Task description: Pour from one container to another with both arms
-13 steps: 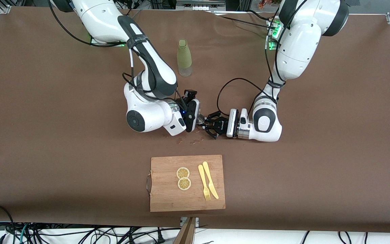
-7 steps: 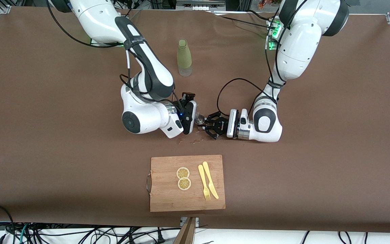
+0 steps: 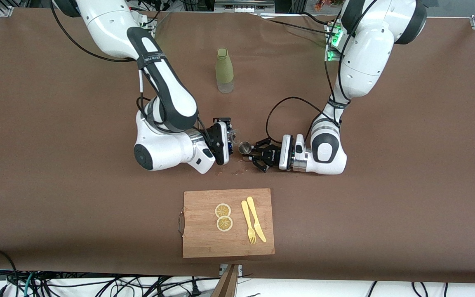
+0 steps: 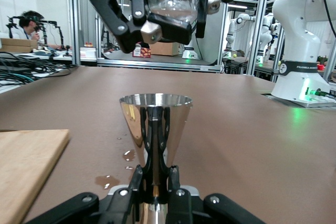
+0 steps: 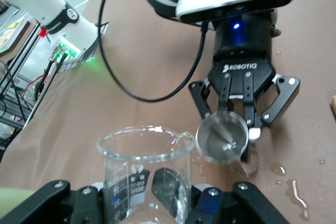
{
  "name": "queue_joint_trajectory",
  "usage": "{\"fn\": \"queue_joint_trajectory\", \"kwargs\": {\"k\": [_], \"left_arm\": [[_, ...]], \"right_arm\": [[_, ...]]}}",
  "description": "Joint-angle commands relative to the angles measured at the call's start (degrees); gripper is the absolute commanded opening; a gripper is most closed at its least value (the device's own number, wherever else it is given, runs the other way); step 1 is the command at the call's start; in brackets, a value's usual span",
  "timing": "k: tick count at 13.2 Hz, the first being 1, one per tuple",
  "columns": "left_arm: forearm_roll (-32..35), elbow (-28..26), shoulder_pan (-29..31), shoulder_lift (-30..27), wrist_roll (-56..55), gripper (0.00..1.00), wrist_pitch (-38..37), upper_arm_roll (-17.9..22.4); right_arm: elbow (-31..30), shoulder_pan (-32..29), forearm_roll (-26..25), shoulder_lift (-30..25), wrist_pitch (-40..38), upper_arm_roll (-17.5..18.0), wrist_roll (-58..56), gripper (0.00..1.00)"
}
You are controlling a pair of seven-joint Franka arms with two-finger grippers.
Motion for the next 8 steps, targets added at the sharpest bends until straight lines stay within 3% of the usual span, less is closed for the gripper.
{"fn": "queue_joint_trajectory", "kwargs": {"k": [1, 6, 8], "left_arm": [[0.77, -0.68, 3.33, -1.38, 0.95, 0.00, -3.32, -0.41], [3.74, -1.03, 10.89, -1.20, 0.87, 0.00, -12.46, 1.43], [6.38, -0.94, 13.00, -1.20, 0.69, 0.00, -16.15, 3.89]], "right_arm": [[-0.35, -4.27, 0.95, -1.82, -5.97, 0.16, -5.96, 0.09], [-0.87, -15.43, 0.95, -2.62, -14.25, 0.07, -18.09, 0.09], [-1.66, -19.47, 0.86, -2.53, -16.01, 0.07, -22.83, 0.09]]}}
